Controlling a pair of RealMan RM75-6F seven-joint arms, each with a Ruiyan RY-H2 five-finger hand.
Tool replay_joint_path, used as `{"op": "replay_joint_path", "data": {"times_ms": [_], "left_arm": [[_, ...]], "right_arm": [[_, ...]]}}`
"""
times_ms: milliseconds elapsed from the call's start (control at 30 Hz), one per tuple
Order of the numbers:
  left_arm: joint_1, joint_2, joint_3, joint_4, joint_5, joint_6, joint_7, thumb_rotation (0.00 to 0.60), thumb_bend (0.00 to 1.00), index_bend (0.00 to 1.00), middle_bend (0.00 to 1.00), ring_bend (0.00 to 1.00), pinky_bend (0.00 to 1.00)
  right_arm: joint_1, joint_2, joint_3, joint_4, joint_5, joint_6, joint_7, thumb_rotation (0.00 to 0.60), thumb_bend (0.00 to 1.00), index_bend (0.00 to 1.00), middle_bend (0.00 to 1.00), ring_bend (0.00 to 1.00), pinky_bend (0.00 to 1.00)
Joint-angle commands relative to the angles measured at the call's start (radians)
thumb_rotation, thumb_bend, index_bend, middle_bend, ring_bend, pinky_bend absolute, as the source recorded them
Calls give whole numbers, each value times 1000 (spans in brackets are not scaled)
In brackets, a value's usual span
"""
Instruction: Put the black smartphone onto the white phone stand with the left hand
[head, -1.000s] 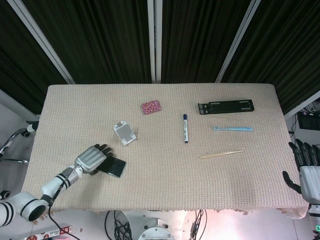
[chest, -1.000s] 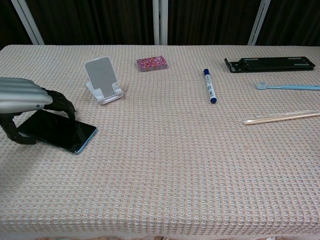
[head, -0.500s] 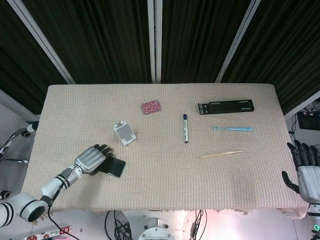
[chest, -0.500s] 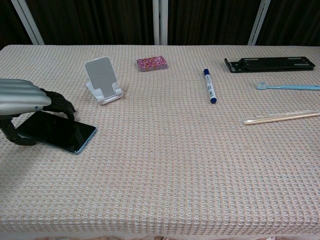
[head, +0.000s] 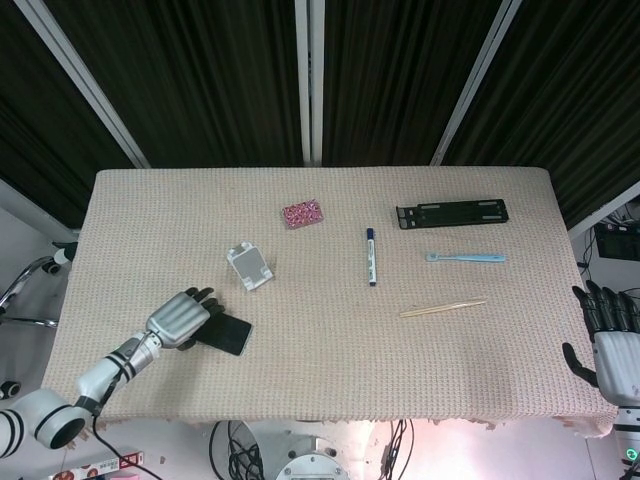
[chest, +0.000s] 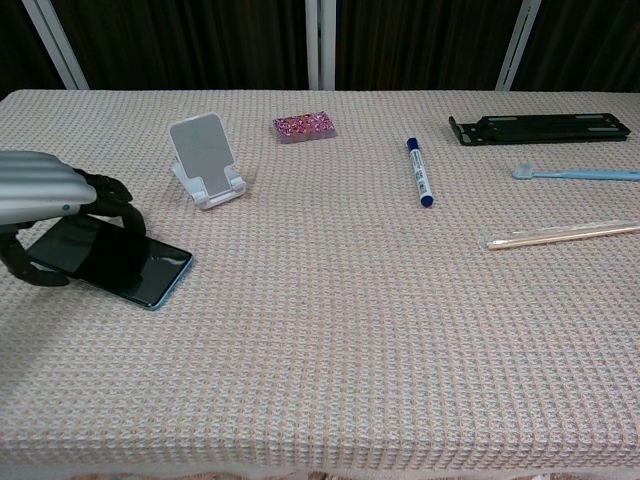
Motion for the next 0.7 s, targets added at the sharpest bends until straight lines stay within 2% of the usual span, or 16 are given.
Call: {"op": "replay_joint_path", "data": {"times_ms": [33, 133, 233, 367, 500, 700], "left_arm": [[7, 9, 7, -4, 26, 24, -15, 600, 264, 457, 381, 119, 242], [11, 17, 11, -7, 51, 48, -25, 600, 275, 463, 395, 153, 264], [15, 16, 13, -4, 64, 64, -30, 600, 293, 481, 415, 258, 342], [15, 13, 13, 7, 80, 78, -18, 600, 309, 484, 426, 307, 362], [16, 13, 12, 6, 81, 81, -12, 600, 317, 488, 448, 409, 395], [13, 38, 14, -22, 76, 73, -31, 600, 324, 490, 476, 437, 397]], "right_arm": [[0, 1, 0, -1, 0, 0, -1, 600, 278, 0, 0, 0, 0], [1, 3, -1, -4, 0, -2, -3, 600, 278, 0, 0, 0, 0], [3, 4, -3, -8, 1, -8, -5, 600, 278, 0, 0, 0, 0], [4, 4, -5, -13, -2, -12, -10, 600, 278, 0, 0, 0, 0], [3, 6, -5, -15, -3, -8, -10, 600, 278, 0, 0, 0, 0], [0, 8, -4, -14, -4, -2, -4, 600, 278, 0, 0, 0, 0]]}}
